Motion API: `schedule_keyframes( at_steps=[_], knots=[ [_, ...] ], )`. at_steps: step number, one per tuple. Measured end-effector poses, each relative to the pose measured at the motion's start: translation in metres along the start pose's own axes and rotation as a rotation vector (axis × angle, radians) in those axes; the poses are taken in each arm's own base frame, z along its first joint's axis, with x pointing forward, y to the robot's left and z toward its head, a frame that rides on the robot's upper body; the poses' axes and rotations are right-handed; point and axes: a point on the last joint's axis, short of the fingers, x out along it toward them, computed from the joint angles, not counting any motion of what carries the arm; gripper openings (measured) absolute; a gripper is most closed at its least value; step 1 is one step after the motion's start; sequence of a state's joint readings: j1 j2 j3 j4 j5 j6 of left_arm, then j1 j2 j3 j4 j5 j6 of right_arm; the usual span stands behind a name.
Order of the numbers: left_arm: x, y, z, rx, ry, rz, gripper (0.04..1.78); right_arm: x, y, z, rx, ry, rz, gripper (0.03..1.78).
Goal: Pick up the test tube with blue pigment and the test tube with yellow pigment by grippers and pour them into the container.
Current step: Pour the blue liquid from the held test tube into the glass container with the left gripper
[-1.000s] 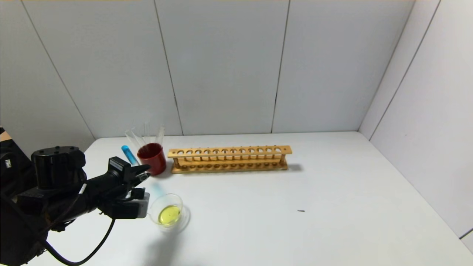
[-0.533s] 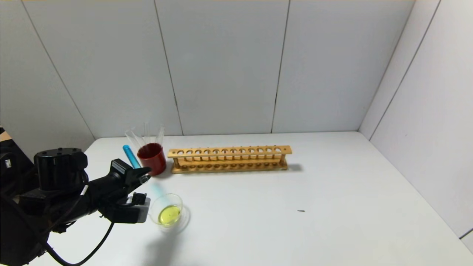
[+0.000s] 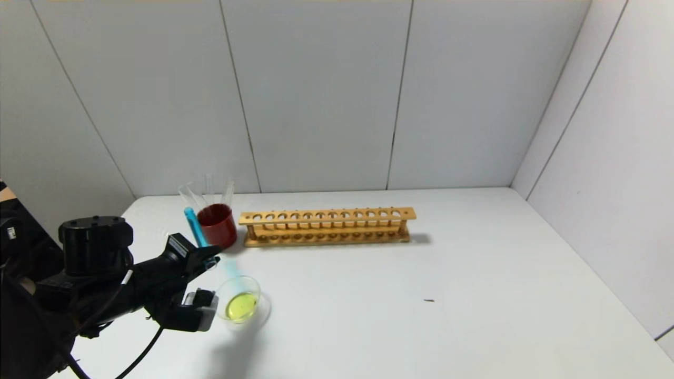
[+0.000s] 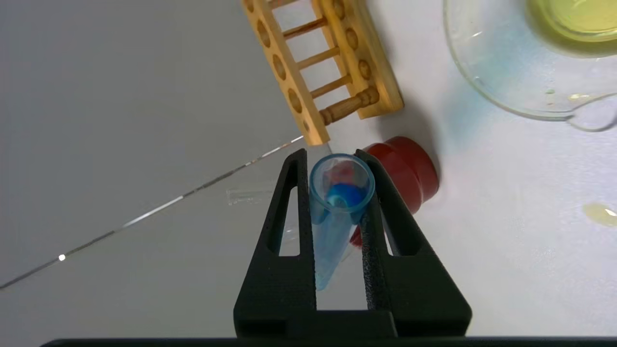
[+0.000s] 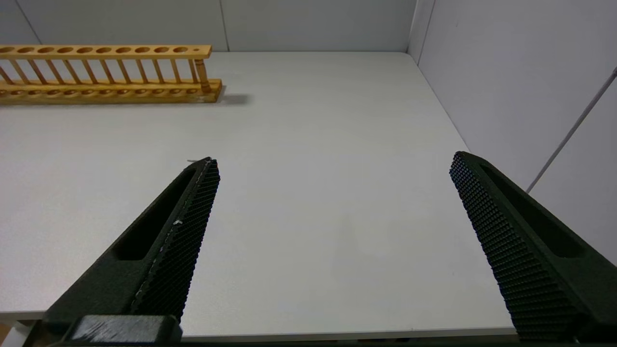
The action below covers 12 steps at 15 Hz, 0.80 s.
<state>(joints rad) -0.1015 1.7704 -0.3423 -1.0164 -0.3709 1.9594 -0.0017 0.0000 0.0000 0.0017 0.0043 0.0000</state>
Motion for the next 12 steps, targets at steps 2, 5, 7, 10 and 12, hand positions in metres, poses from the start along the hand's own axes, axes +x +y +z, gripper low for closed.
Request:
schedule_keyframes(
  at_steps=[2,5,7,10,12],
  knots=[
    [-0.0034,-0.0029,0.0050,0.016,-0.013,-0.011,0.32,0.0000,0.0000,0.0000,0.000,0.000,0.000,1.75],
    [-0.0054,-0.0039,0.0068,0.064,-0.011,-0.015,0.32,0.0000,0.0000,0.0000,0.000,0.000,0.000,1.75],
    [-0.0055,-0.0038,0.0067,0.090,-0.008,-0.016,0.32,0.0000,0.0000,0.0000,0.000,0.000,0.000,1.75],
    [-0.0009,-0.0047,0.0050,0.109,-0.001,-0.022,0.32,0.0000,0.0000,0.0000,0.000,0.000,0.000,1.75],
    [0.0033,-0.0054,0.0038,0.112,-0.001,-0.026,0.32,0.0000,0.0000,0.0000,0.000,0.000,0.000,1.75]
  ],
)
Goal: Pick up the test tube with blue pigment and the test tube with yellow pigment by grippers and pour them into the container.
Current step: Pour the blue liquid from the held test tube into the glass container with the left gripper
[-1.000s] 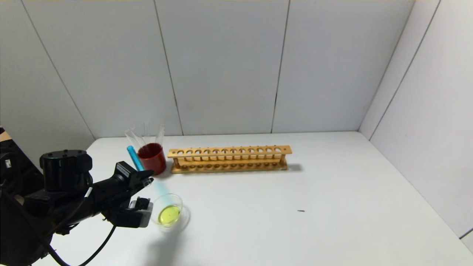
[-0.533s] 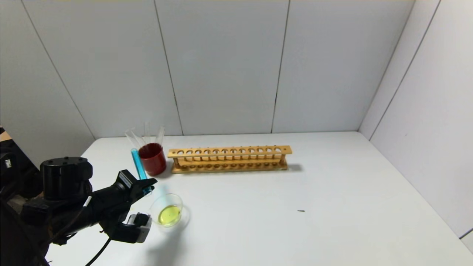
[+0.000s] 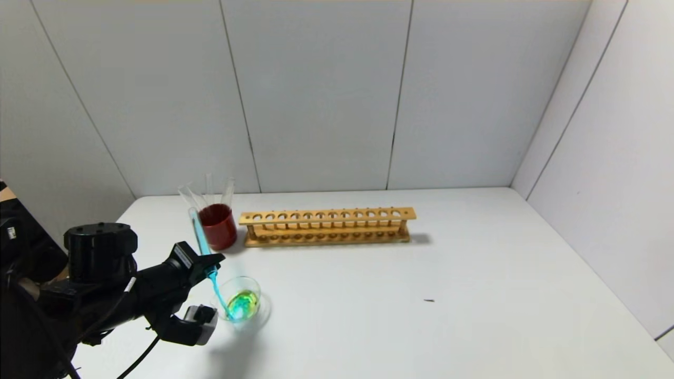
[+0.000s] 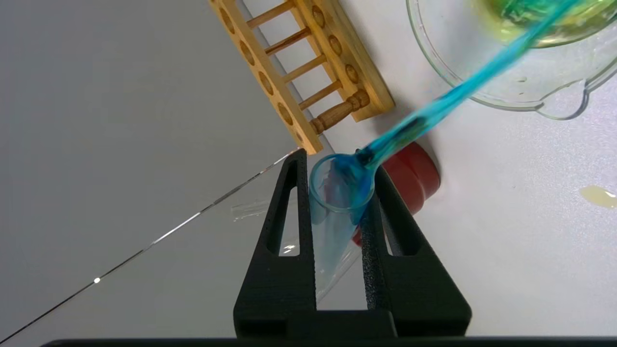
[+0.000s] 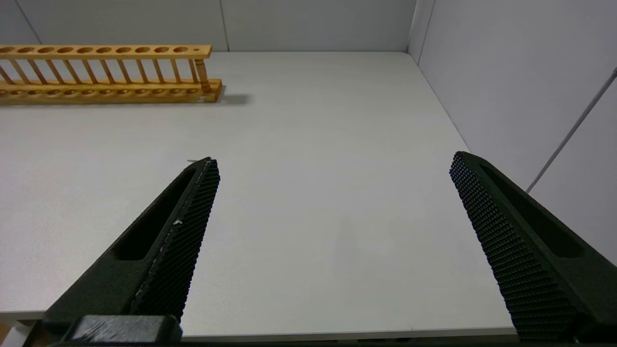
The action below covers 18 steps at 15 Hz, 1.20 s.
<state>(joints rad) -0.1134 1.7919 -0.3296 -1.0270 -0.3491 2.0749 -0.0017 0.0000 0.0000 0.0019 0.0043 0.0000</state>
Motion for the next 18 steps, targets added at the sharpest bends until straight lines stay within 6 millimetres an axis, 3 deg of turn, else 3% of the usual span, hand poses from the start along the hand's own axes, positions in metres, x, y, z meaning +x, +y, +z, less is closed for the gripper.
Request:
schedule_keyframes(
  at_steps=[18],
  knots=[
    [0.0109,-0.0014,-0.0039,0.024,0.006,-0.010,0.32,0.0000,0.0000,0.0000,0.000,0.000,0.000,1.75]
  ],
)
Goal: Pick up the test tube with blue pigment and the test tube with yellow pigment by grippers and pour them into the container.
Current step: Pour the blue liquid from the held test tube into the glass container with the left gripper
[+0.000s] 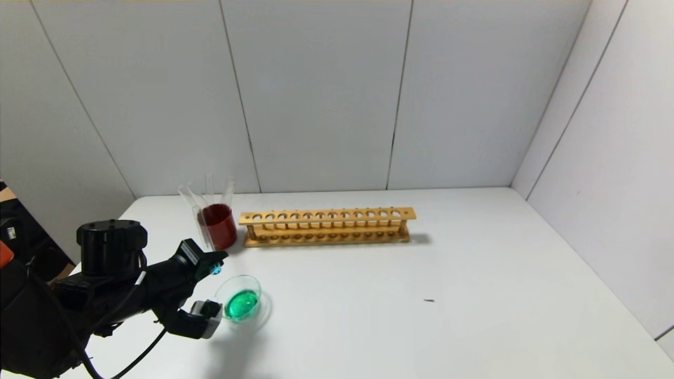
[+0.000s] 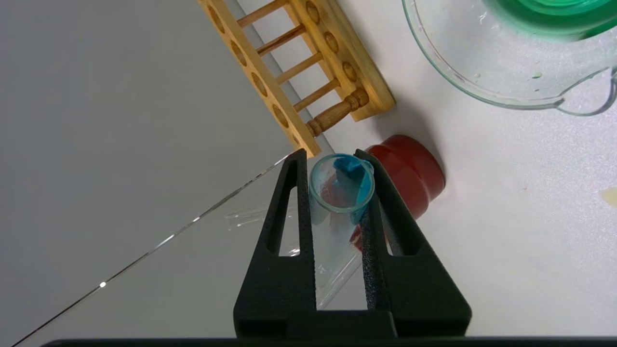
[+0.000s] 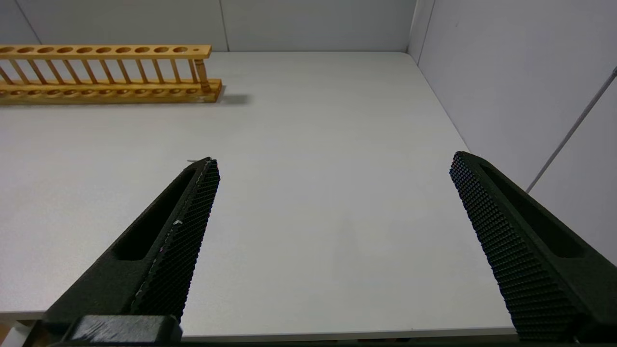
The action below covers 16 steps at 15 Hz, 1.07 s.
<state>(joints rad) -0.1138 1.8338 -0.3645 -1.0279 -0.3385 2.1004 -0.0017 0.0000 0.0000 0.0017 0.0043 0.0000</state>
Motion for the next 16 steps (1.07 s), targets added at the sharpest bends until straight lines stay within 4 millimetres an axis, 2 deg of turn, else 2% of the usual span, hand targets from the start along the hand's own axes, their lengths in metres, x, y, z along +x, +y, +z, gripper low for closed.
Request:
schedule_keyframes(
  at_steps=[6,10,16],
  knots=[
    [-0.005,0.004,0.001,0.093,0.026,0.001,0.32,0.000,0.000,0.000,0.000,0.000,0.000,1.75],
    [0.001,0.011,0.010,0.115,0.049,-0.016,0.32,0.000,0.000,0.000,0.000,0.000,0.000,1.75],
    [0.007,0.013,0.011,0.124,0.053,-0.015,0.32,0.000,0.000,0.000,0.000,0.000,0.000,1.75]
  ],
)
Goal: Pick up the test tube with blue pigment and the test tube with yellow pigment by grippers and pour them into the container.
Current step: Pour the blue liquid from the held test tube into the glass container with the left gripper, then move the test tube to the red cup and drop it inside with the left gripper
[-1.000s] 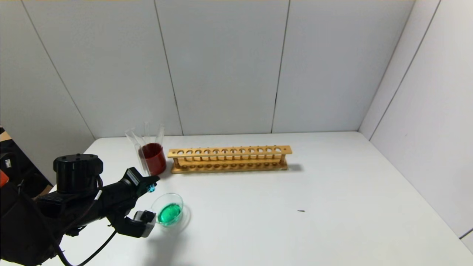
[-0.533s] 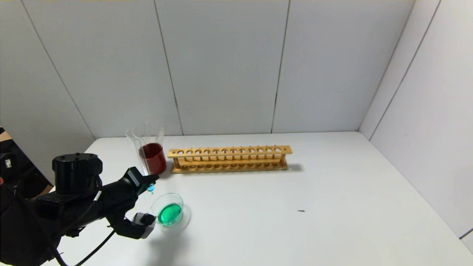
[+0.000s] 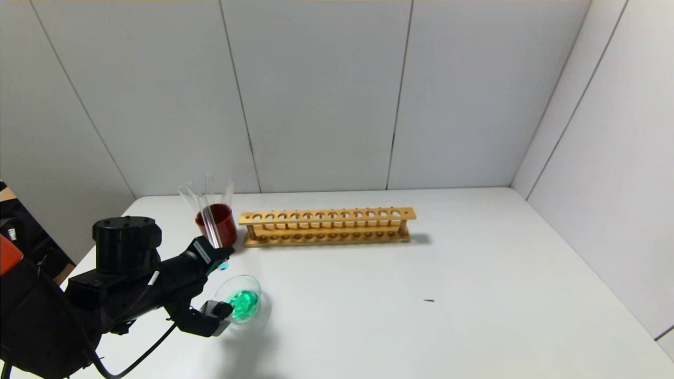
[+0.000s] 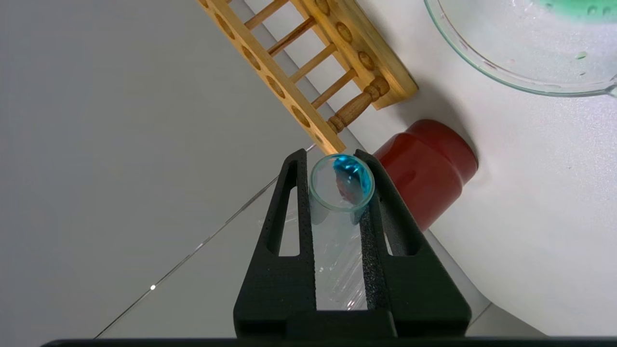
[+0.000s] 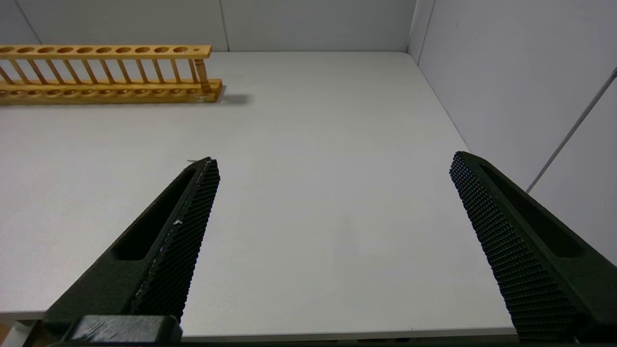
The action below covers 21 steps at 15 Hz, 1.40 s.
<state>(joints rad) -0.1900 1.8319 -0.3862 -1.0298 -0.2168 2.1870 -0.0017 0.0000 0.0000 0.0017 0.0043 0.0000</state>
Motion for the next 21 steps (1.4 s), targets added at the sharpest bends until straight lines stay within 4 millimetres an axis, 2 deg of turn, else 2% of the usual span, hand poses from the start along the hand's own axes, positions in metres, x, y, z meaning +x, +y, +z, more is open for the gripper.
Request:
schedule_keyframes(
  at_steps=[9,13,21],
  knots=[
    [-0.004,0.004,-0.001,0.021,0.011,0.015,0.32,0.000,0.000,0.000,0.000,0.000,0.000,1.75],
    [-0.012,0.021,-0.013,-0.023,0.093,0.055,0.32,0.000,0.000,0.000,0.000,0.000,0.000,1.75],
    [-0.064,0.086,-0.055,-0.774,0.473,0.237,0.32,0.000,0.000,0.000,0.000,0.000,0.000,1.75]
  ],
)
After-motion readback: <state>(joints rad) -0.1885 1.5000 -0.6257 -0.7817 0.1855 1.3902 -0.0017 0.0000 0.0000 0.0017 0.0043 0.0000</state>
